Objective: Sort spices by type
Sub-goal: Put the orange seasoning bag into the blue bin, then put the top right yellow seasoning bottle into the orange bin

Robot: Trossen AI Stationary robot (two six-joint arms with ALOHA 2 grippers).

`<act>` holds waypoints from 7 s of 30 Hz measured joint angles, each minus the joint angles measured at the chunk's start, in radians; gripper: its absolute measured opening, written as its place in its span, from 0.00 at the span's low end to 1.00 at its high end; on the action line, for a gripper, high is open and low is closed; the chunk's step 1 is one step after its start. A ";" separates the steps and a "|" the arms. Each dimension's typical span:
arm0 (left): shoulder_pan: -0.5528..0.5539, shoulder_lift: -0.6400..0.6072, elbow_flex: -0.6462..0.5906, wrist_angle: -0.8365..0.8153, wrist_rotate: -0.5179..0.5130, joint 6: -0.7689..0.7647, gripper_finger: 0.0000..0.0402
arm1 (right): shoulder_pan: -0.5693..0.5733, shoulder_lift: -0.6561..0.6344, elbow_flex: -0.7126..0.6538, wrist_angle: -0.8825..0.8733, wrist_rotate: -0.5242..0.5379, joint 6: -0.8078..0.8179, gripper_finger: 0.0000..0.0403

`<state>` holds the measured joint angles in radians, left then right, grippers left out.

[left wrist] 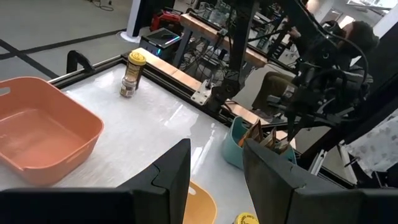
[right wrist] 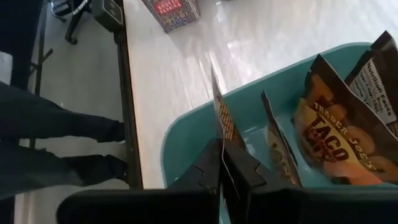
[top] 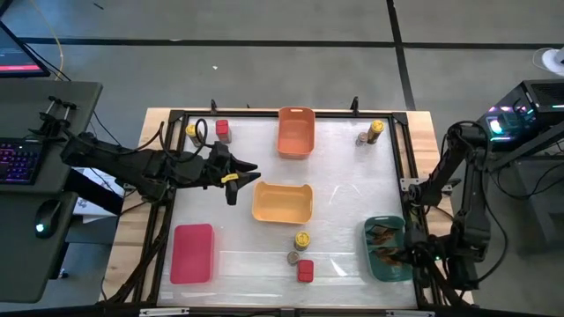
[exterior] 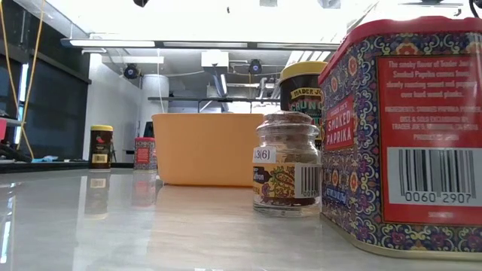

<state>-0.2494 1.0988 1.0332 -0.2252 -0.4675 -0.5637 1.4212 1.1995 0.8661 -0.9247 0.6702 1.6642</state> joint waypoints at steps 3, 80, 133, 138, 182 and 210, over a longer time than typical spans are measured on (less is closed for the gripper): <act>0.000 0.000 0.000 0.000 0.000 -0.005 0.33 | 0.000 0.000 -0.001 0.002 -0.010 -0.024 0.00; -0.071 -0.014 0.188 -0.638 0.196 -0.064 0.56 | -1.114 0.006 0.336 0.013 -0.123 -0.551 0.69; 1.130 0.219 -0.042 0.285 1.004 0.044 0.58 | -2.263 0.217 0.333 -0.231 -0.257 -0.837 0.83; 1.162 0.214 -0.042 0.278 1.020 0.041 0.58 | -2.255 0.219 0.333 -0.239 -0.413 -0.777 0.86; 1.143 0.213 -0.041 0.276 1.011 0.020 0.58 | -2.389 0.446 0.288 -0.094 -0.396 -0.769 0.86; 1.149 0.213 -0.041 0.276 1.012 0.044 0.58 | -2.372 0.426 0.359 -0.116 -0.351 -0.834 0.54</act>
<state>0.8997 1.3117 0.9920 0.0505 0.5442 -0.5194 -0.9509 1.6260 1.2248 -1.0411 0.3188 0.8300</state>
